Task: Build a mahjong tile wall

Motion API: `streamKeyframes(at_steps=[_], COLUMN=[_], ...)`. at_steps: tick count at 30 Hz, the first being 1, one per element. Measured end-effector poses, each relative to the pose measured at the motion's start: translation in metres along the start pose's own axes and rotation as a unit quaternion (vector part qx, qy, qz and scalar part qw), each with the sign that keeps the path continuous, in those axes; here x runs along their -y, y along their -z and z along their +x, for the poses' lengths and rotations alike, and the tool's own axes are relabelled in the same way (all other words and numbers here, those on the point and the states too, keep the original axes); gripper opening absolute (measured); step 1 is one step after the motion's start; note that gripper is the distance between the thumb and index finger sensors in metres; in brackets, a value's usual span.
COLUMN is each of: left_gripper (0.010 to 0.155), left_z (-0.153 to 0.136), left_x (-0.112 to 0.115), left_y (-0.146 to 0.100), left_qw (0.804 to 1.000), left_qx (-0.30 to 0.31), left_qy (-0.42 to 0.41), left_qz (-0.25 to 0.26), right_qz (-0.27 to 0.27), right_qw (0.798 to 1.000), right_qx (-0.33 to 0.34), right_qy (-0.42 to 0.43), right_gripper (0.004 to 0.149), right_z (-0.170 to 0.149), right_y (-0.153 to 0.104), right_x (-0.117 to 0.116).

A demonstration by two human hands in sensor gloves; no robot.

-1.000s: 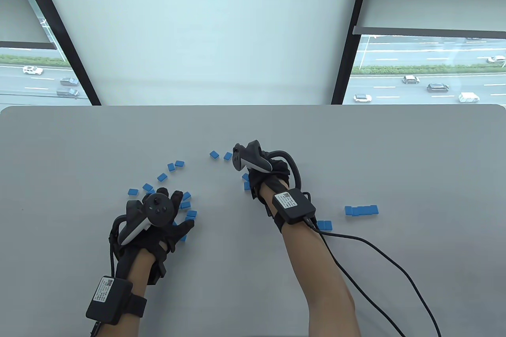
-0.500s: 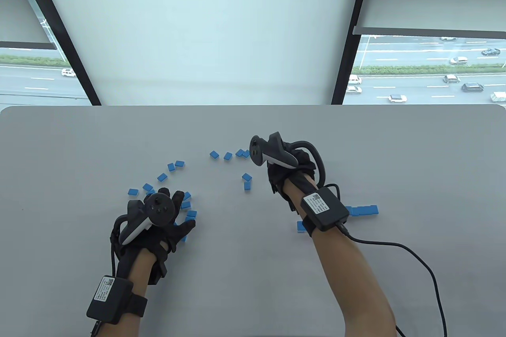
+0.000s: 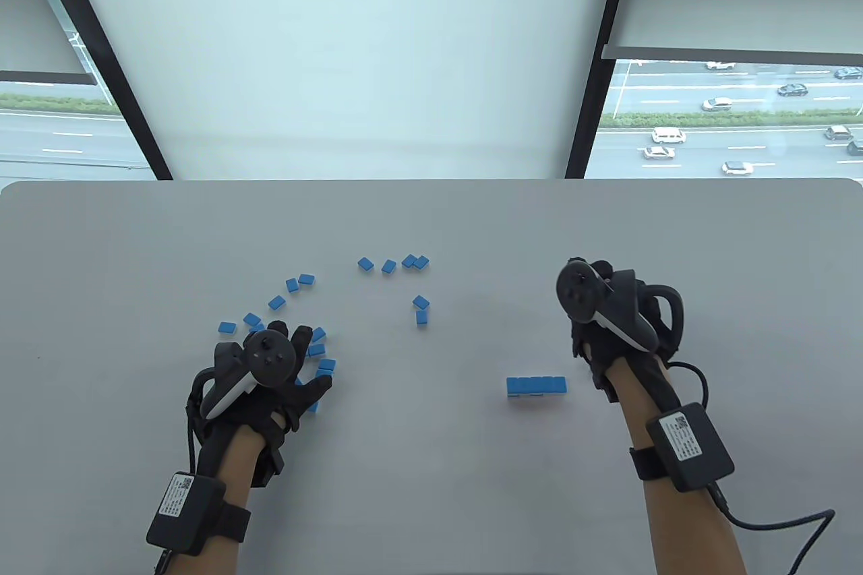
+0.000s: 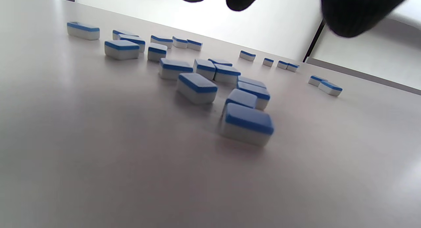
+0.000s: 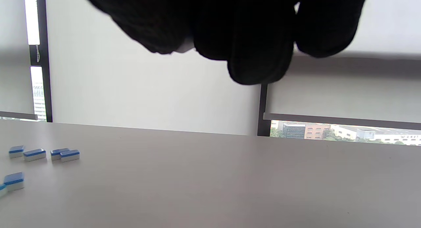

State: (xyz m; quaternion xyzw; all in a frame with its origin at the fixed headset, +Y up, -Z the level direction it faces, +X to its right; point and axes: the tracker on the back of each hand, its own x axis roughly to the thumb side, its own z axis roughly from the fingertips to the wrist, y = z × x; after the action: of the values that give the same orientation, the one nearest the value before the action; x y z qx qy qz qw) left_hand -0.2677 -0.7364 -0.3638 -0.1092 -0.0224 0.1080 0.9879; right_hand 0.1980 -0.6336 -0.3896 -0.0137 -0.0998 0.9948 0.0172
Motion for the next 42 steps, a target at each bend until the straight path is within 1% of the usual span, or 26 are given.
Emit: streamKeyframes(at_steps=[3,6,10,12,13,16,18,20,24,29,36,42], left_gripper=[0.087,0.087,0.086,0.087,0.087,0.087,0.087,0.086,0.086,0.087,0.087,0.086], left_z=[0.0,0.0,0.0,-0.001,-0.002,-0.003,-0.004,-0.005,-0.004,-0.004,-0.004,-0.004], left_x=[0.0,0.0,0.001,0.002,0.002,0.004,0.005,0.006,0.006,0.006,0.006,0.005], left_y=[0.0,0.0,-0.001,-0.001,-0.001,-0.001,-0.001,-0.001,-0.001,-0.001,-0.001,-0.001], left_qw=[1.0,1.0,1.0,1.0,1.0,1.0,1.0,1.0,1.0,1.0,1.0,1.0], left_qx=[0.001,0.001,-0.002,-0.004,-0.006,-0.009,-0.011,-0.012,-0.012,-0.013,-0.013,-0.011], left_qy=[0.001,0.004,0.006,0.006,0.006,0.003,0.002,0.003,0.003,0.003,0.002,0.001], left_qz=[0.0,0.0,-0.002,-0.003,-0.005,-0.008,-0.009,-0.011,-0.014,-0.014,-0.014,-0.011], right_qz=[0.009,0.018,0.022,0.046,0.056,0.083,0.101,0.119,0.143,0.148,0.151,0.142], right_qw=[0.999,0.999,0.996,0.994,0.994,0.993,0.992,0.991,0.989,0.988,0.988,0.989], right_qx=[-0.028,-0.047,-0.072,-0.078,-0.077,-0.077,-0.068,-0.056,-0.036,-0.027,-0.024,-0.025], right_qy=[0.014,0.021,0.049,0.068,0.059,0.023,0.023,0.023,-0.004,-0.02,-0.027,-0.022], right_gripper=[0.059,0.059,0.059,0.058,0.058,0.058,0.057,0.057,0.056,0.055,0.055,0.058], right_z=[-0.026,-0.046,-0.063,-0.07,-0.071,-0.074,-0.072,-0.066,-0.055,-0.047,-0.046,-0.046], right_y=[-0.01,-0.016,-0.024,-0.024,-0.024,-0.022,-0.022,-0.021,-0.02,-0.021,-0.021,-0.022], right_x=[-0.011,-0.023,-0.044,-0.058,-0.064,-0.077,-0.084,-0.09,-0.099,-0.103,-0.106,-0.101])
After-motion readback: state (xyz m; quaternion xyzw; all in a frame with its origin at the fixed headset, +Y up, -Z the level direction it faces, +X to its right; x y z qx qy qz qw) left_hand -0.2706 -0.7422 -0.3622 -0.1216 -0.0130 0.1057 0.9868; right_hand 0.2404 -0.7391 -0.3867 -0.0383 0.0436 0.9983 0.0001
